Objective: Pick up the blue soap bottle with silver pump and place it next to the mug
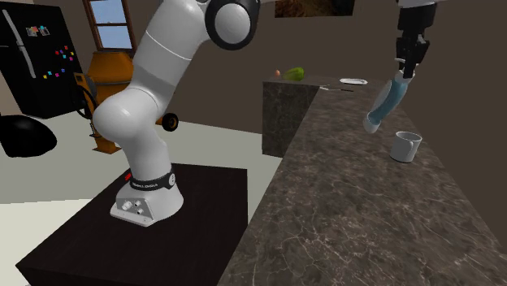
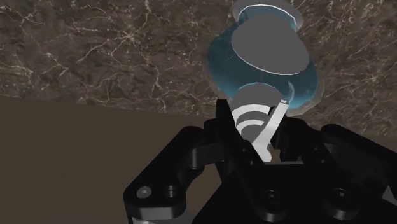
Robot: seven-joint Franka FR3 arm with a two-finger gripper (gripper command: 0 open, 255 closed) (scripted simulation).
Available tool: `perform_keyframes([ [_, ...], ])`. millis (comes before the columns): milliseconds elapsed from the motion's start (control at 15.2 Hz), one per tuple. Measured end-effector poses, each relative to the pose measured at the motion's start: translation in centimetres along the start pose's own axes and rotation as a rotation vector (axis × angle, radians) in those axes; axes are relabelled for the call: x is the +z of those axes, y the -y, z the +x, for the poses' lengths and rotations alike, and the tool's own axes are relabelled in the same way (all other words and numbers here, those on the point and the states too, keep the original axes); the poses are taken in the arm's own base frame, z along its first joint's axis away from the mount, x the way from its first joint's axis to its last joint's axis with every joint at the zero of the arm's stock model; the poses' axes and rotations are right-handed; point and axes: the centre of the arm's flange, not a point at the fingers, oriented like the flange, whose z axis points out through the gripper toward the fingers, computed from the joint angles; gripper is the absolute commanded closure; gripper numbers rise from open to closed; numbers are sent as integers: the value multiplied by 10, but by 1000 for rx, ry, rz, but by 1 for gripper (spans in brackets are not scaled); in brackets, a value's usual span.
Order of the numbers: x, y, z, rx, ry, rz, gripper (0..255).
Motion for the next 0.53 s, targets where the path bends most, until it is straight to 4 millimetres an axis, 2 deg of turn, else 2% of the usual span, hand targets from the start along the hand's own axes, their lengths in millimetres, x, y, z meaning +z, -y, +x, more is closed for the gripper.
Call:
perform_keyframes([
  [528,42,-3,-3,0,-1,0,255],
])
